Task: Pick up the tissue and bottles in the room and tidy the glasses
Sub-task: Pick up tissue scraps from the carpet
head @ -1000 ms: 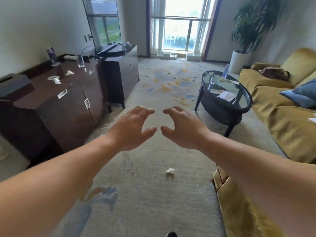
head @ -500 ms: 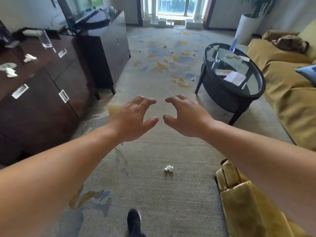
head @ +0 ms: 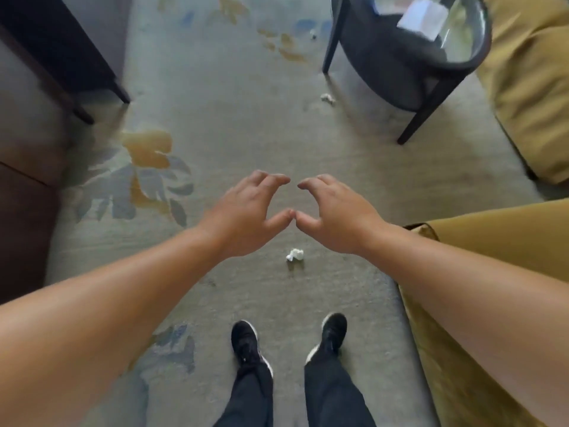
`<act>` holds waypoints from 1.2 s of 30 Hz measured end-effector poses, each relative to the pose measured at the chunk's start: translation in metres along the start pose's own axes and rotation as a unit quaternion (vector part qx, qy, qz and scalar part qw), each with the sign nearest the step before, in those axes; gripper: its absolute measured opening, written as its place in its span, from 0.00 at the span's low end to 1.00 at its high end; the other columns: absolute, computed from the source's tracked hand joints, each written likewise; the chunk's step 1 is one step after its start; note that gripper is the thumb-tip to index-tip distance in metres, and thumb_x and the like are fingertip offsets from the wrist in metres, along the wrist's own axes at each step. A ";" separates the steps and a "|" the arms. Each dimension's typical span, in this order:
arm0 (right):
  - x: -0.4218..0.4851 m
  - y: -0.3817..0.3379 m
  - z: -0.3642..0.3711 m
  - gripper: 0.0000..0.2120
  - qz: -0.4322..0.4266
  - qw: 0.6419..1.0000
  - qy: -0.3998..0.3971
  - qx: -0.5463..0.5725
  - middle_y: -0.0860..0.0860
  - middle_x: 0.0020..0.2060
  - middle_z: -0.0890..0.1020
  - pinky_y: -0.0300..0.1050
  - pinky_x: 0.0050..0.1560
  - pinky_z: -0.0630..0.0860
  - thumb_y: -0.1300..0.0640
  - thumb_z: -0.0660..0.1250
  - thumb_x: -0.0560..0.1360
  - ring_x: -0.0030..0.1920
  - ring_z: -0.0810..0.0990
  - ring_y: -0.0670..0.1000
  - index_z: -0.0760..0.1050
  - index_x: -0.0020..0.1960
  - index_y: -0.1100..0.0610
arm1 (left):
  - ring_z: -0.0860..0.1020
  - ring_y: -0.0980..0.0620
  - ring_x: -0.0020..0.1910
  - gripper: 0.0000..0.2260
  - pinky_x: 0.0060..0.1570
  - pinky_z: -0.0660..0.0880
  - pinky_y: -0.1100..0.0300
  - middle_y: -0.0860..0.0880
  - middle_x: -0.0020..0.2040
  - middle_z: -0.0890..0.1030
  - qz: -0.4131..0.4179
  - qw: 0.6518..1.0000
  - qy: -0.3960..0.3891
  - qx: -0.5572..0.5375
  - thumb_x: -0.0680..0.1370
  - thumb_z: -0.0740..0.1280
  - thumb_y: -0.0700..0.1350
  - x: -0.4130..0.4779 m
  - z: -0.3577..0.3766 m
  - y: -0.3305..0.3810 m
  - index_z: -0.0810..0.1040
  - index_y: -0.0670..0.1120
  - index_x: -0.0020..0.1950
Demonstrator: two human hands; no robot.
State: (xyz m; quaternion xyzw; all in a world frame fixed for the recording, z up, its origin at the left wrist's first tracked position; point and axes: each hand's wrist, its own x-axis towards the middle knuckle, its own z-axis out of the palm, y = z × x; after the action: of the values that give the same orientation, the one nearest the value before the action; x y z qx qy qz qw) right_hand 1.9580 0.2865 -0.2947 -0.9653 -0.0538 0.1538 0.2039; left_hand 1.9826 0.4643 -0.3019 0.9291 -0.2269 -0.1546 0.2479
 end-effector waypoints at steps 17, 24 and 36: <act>0.137 0.235 0.384 0.27 0.063 0.988 -0.139 0.005 0.51 0.64 0.72 0.52 0.62 0.70 0.45 0.62 0.73 0.64 0.71 0.53 0.66 0.70 0.52 | 0.69 0.50 0.66 0.27 0.65 0.67 0.50 0.50 0.67 0.69 -0.064 0.989 -0.133 -0.009 0.76 0.60 0.59 0.109 0.370 -0.206 0.63 0.51 0.73; 0.195 0.300 0.518 0.28 0.083 0.986 -0.143 -0.028 0.52 0.66 0.69 0.57 0.62 0.70 0.44 0.64 0.71 0.67 0.68 0.56 0.66 0.69 0.49 | 0.68 0.51 0.66 0.27 0.65 0.67 0.51 0.52 0.67 0.68 -0.067 0.986 -0.149 0.003 0.76 0.60 0.61 0.134 0.468 -0.279 0.62 0.53 0.72; 0.239 0.323 0.598 0.05 0.059 0.990 -0.125 -0.036 0.57 0.52 0.71 0.52 0.48 0.71 0.64 0.59 0.75 0.54 0.70 0.60 0.71 0.49 0.57 | 0.68 0.52 0.66 0.30 0.66 0.67 0.51 0.53 0.67 0.68 -0.051 0.990 -0.129 -0.005 0.73 0.53 0.65 0.156 0.508 -0.317 0.63 0.53 0.72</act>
State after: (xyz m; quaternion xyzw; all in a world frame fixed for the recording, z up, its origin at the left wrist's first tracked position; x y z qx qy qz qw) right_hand 2.0071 0.2576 -1.0131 -0.9469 -0.0277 0.2825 0.1513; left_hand 2.0216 0.4336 -0.9183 0.9103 -0.2086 -0.2868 0.2133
